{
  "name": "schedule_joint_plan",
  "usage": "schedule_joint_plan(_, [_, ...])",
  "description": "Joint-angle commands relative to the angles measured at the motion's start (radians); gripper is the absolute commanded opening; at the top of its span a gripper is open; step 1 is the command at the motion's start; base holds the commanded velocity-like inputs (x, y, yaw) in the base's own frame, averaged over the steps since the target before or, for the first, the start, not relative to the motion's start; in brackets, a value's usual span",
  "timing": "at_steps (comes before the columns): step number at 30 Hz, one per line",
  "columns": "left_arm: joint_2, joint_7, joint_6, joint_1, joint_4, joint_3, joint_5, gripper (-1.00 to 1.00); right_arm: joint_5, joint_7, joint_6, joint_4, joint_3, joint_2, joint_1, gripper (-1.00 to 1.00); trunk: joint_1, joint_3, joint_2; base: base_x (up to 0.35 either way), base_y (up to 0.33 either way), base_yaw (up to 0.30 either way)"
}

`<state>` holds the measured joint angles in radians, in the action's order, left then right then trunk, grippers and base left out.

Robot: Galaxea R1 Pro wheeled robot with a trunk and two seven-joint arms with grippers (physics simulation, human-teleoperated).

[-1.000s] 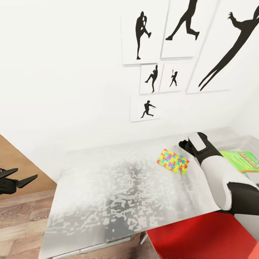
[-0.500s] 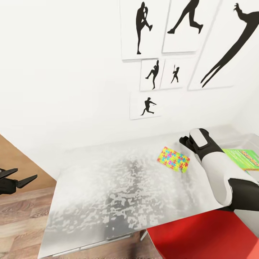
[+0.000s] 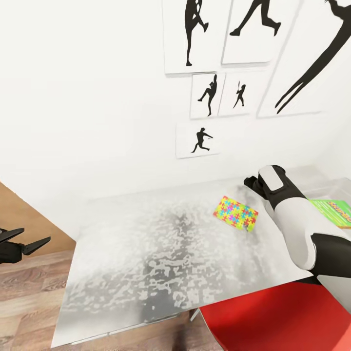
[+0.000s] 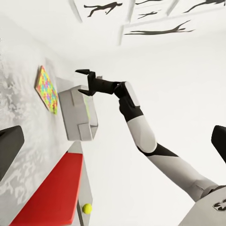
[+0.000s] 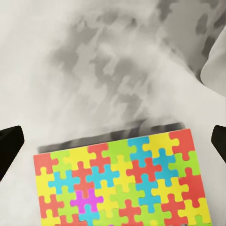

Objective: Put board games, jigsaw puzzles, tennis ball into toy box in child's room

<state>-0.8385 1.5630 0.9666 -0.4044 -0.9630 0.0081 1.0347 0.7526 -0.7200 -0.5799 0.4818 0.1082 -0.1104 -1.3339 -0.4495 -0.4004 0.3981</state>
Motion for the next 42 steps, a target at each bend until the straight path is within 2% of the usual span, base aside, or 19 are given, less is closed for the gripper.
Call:
schedule_joint_plan(1, [-0.001, 0.003, 0.011, -0.001, 0.000, -0.001, 0.001, 1.00, 0.007, -0.008, -0.003, 0.002, 0.001, 0.000, -0.001, 1.00, -0.001, -0.003, 0.002, 0.000, 0.000, 0.000])
schedule_joint_plan(21, [-0.001, 0.003, 0.011, -0.001, 0.000, -0.001, 0.001, 1.00, 0.007, -0.019, 0.000, 0.001, 0.004, -0.012, -0.002, 1.00, -0.001, -0.036, 0.002, 0.000, 0.000, 0.000])
schedule_joint_plan(31, [-0.001, 0.003, 0.011, -0.001, 0.000, -0.001, -0.002, 1.00, 0.008, -0.053, 0.033, -0.007, 0.020, -0.010, -0.001, 1.00, -0.001, -0.053, 0.002, 0.000, 0.000, 0.000])
schedule_joint_plan(42, [-0.001, 0.003, 0.011, -0.001, 0.003, -0.001, -0.002, 1.00, 0.008, -0.060, 0.040, -0.021, 0.022, -0.006, -0.001, 1.00, -0.001, -0.071, 0.002, 0.000, 0.000, 0.000])
